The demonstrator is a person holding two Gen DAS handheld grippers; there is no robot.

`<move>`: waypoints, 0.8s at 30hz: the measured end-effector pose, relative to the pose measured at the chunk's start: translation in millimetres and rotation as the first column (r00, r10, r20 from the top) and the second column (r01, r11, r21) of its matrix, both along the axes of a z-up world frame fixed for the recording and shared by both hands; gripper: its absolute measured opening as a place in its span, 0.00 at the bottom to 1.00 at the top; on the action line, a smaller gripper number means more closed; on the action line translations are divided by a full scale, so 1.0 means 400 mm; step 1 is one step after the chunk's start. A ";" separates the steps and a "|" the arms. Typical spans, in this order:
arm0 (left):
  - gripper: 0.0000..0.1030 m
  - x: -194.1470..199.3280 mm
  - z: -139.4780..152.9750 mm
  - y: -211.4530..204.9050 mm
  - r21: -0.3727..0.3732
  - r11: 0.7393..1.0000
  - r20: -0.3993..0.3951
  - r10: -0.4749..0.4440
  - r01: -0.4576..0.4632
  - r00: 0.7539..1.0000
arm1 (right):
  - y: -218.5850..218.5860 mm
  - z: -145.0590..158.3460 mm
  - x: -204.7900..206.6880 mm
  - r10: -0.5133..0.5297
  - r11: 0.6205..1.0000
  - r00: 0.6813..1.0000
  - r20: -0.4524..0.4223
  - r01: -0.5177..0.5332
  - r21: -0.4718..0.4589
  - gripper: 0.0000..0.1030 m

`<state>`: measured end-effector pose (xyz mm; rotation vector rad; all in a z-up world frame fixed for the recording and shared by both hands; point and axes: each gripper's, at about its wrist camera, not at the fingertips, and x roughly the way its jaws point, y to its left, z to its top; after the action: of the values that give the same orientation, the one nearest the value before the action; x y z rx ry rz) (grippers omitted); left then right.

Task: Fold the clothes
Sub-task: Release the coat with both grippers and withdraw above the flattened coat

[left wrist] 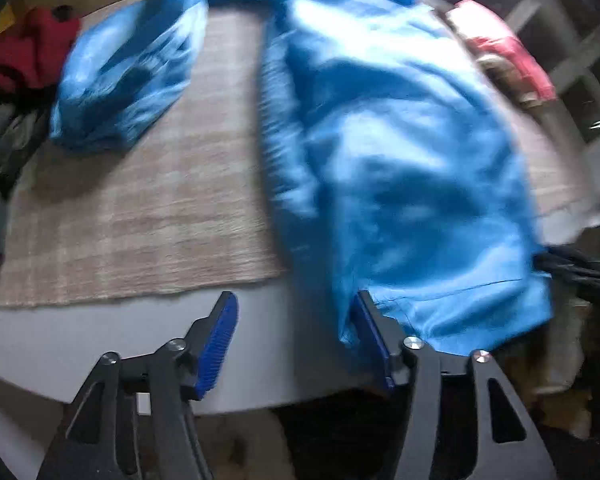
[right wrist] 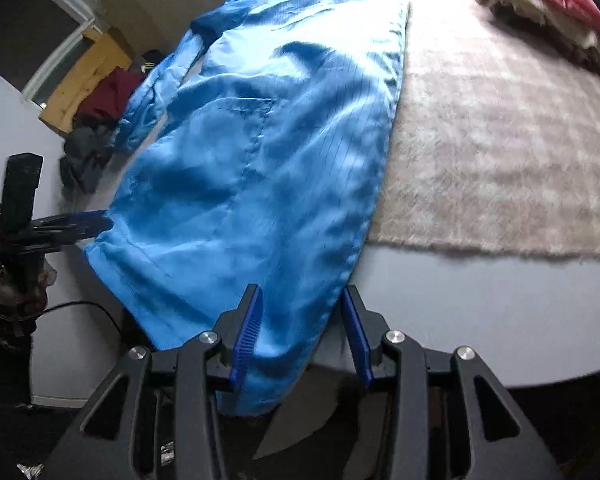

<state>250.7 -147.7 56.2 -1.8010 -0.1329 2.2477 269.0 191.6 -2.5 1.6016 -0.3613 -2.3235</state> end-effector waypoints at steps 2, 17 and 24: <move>0.55 0.006 0.002 -0.018 0.111 0.993 0.021 0.036 -0.038 0.999 | -0.004 0.007 0.003 0.014 1.000 1.000 -0.011 -0.014 -0.017 0.39; 0.03 0.026 0.002 0.070 0.237 0.968 -0.023 -0.076 0.079 0.997 | -0.019 0.042 -0.002 0.090 0.993 0.992 -0.087 -0.096 -0.065 0.03; 0.19 0.055 0.008 0.086 0.189 0.975 0.001 -0.116 0.113 0.993 | 0.027 0.123 -0.001 0.140 0.989 0.988 -0.068 -0.136 0.063 0.10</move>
<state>272.6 -113.4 59.3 -1.6797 -0.2306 2.0698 268.5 202.2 46.8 1.5131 -0.1619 -2.2985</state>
